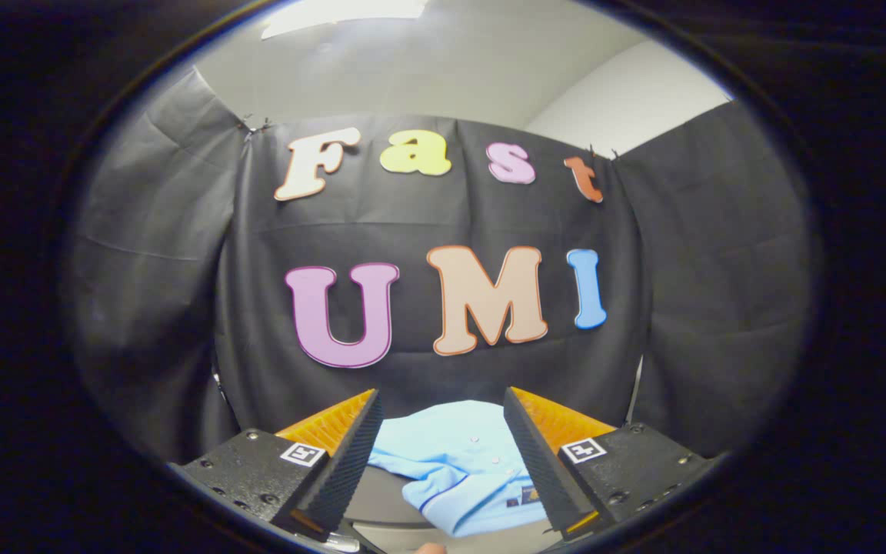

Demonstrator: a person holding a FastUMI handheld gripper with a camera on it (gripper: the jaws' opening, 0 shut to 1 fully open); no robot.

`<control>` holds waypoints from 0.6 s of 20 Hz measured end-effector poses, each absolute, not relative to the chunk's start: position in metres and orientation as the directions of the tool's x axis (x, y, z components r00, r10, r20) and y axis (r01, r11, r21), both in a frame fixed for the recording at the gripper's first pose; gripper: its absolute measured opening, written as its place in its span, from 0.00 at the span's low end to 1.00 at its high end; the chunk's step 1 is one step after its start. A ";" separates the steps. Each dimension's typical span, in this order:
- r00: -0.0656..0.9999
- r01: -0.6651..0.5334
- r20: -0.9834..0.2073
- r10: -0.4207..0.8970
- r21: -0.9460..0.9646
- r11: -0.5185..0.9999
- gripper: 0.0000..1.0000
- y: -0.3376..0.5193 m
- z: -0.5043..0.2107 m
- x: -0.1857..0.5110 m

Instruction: Put the clothes into the washing machine and then close the washing machine lid.

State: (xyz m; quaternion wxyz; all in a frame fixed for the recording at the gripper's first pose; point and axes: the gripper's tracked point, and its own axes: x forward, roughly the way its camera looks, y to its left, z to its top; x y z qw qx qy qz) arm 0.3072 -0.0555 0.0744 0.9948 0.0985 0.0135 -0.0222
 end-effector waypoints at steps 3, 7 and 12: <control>0.983 0.064 -0.182 -0.029 0.191 0.979 0.96 -0.058 0.031 0.363; 0.913 0.016 -0.402 0.073 0.213 0.977 0.96 -0.040 -0.040 0.403; 0.717 0.038 -0.696 0.048 0.108 0.993 0.95 -0.049 -0.102 0.393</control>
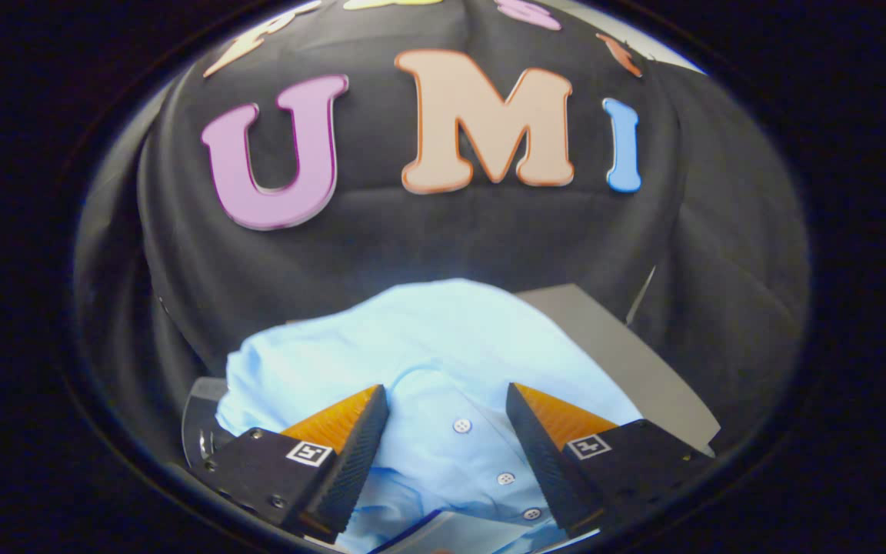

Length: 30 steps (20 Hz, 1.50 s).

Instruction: Put the clothes into the washing machine and then close the washing machine lid.

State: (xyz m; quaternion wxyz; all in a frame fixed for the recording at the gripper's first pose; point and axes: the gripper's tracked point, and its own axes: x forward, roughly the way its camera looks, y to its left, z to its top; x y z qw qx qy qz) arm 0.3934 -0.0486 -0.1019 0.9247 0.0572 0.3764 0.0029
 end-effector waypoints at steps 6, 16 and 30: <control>0.804 0.042 -0.589 0.077 0.185 0.982 0.93 -0.049 -0.094 0.400; 0.859 0.159 -0.508 -0.064 0.146 0.976 0.93 -0.067 -0.057 0.376; 0.965 0.206 -0.169 -0.199 0.022 0.978 0.97 -0.043 -0.006 0.164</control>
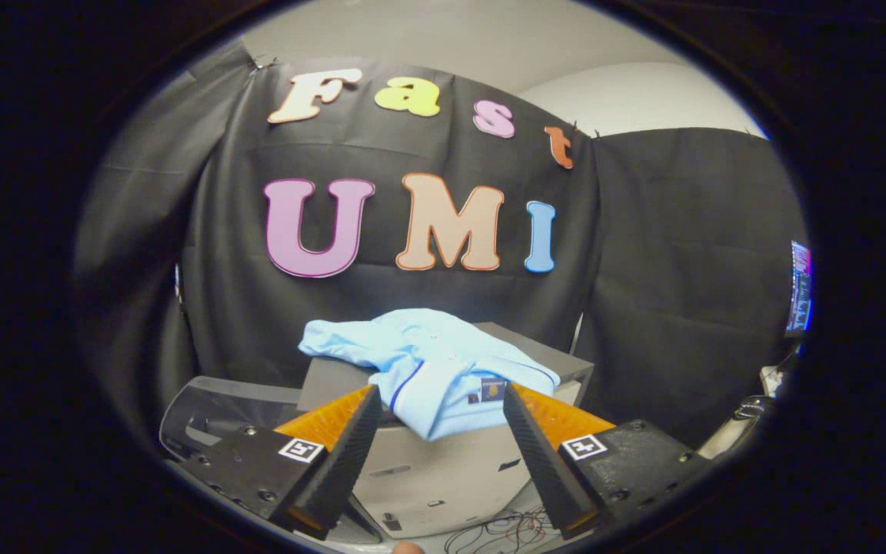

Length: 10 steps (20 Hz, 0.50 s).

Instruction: Put the clothes into the washing machine and then close the washing machine lid.

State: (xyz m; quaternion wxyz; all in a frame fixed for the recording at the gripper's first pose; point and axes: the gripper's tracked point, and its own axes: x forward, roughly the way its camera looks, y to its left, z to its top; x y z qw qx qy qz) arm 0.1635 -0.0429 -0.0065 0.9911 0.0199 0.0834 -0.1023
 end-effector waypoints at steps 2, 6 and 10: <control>0.970 0.224 -0.101 -0.220 0.027 0.974 0.97 -0.043 0.001 0.135; 0.961 0.278 -0.013 -0.278 0.040 0.960 0.96 -0.050 0.001 0.082; 0.994 0.108 -0.022 -0.106 0.136 0.985 0.96 -0.018 -0.033 0.054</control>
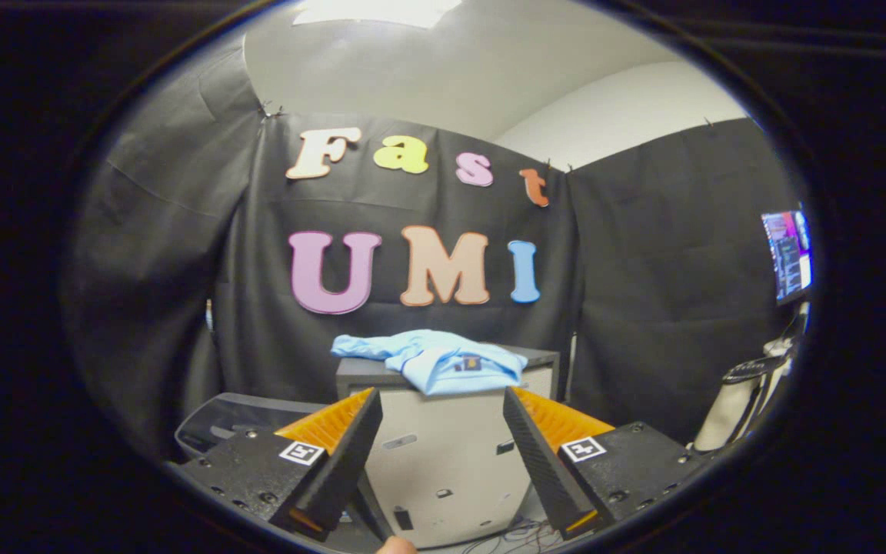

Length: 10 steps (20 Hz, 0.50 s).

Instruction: Put the clothes into the washing machine and then close the washing machine lid.

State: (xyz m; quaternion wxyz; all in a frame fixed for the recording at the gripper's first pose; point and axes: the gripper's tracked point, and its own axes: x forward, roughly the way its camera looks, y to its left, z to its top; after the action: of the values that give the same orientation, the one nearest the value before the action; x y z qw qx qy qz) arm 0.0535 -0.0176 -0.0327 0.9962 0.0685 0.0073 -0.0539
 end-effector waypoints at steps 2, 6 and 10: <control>0.996 -0.015 -0.085 0.034 0.221 0.975 0.97 0.002 -0.062 0.044; 1.000 -0.029 0.000 0.031 0.355 0.935 0.96 -0.017 -0.059 0.036; 0.998 0.063 -0.041 -0.053 0.291 0.955 0.96 -0.046 -0.088 0.032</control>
State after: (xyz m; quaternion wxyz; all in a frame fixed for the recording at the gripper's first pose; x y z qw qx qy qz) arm 0.0320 -0.0462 -0.0877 0.9884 0.1478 0.0165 -0.0295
